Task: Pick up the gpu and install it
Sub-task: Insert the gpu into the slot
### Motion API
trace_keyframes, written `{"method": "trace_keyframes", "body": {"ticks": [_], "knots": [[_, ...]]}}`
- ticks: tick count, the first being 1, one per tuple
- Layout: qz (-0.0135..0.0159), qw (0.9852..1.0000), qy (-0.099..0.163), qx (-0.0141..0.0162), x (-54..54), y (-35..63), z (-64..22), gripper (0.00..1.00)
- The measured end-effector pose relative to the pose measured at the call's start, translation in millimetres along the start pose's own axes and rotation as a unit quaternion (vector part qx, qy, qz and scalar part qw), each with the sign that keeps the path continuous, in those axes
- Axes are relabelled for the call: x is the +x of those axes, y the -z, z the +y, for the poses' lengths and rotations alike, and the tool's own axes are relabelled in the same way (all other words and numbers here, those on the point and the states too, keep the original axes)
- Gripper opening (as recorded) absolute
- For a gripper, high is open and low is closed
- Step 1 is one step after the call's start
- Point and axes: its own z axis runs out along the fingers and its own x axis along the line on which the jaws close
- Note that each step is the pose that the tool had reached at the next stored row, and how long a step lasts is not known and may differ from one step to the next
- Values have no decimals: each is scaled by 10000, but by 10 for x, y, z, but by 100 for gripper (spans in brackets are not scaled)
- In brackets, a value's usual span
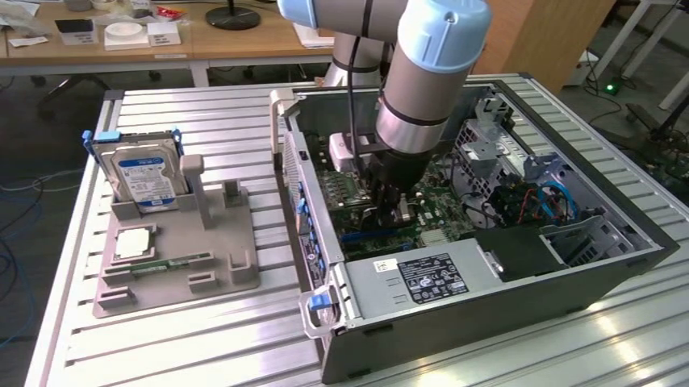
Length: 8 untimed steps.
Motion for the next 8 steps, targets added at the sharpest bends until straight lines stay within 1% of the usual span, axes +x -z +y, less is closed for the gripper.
{"method": "trace_keyframes", "body": {"ticks": [8], "knots": [[0, 10000, 1, 0, 1, -15, 0, 27]]}}
